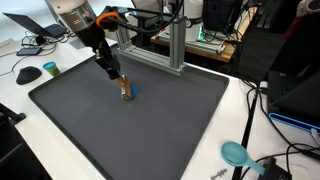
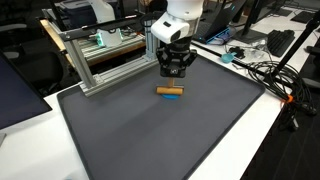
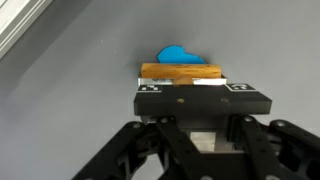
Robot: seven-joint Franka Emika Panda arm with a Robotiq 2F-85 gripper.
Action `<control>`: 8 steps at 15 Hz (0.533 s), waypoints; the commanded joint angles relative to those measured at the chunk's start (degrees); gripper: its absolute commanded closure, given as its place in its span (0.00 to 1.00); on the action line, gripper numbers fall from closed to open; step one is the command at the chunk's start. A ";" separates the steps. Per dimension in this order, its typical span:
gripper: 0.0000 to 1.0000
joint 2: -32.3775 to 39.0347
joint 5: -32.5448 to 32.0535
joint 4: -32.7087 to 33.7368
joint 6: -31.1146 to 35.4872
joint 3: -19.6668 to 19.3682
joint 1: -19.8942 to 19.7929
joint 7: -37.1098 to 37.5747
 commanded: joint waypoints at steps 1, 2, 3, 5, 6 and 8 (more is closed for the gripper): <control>0.77 3.65 1.89 -0.15 -2.07 0.76 -0.45 -1.18; 0.77 3.72 1.98 -0.13 -2.19 0.74 -0.44 -1.14; 0.77 3.74 2.10 -0.20 -2.16 0.74 -0.43 -1.17; 0.77 3.81 2.37 -0.18 -2.43 0.73 -0.42 -1.16; 0.77 3.86 2.51 -0.16 -2.65 0.71 -0.40 -1.18; 0.77 4.08 2.82 -0.09 -3.22 0.77 -0.38 -1.23</control>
